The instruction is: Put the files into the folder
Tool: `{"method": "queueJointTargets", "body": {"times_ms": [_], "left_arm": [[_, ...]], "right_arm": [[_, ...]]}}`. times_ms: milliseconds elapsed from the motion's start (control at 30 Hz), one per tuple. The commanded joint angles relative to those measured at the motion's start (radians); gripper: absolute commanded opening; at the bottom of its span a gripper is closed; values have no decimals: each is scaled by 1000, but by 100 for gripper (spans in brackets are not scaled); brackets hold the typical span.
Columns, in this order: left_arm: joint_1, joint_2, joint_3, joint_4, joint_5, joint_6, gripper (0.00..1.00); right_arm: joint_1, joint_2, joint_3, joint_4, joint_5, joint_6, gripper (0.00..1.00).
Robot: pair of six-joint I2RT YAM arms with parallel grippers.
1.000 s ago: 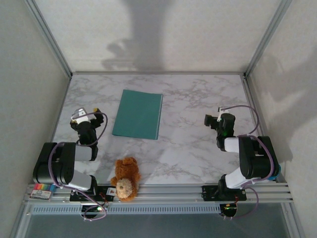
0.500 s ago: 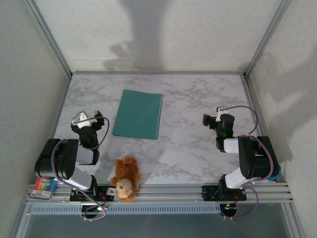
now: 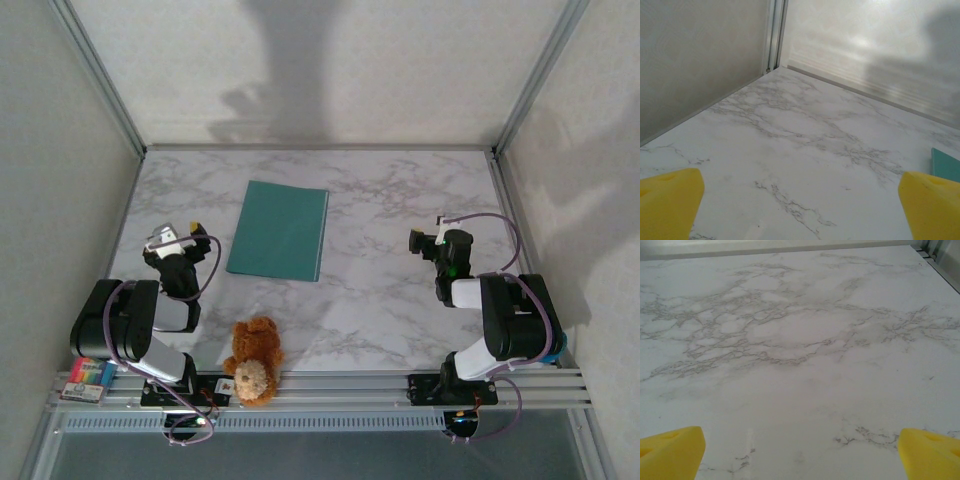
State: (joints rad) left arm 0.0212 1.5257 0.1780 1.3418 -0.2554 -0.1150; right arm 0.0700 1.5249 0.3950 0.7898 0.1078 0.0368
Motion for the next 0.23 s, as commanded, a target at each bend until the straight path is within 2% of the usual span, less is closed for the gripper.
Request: {"method": "queueJointTargets", "body": {"times_ms": [0,200], "left_arm": [[-6,7,11,13,-19,12,100],[-6,7,12,14,-19,12,100]], "right_arm": [[7,14,-1,33,15,-14,99],[6,13,-1,35,16,-14,99]]}}
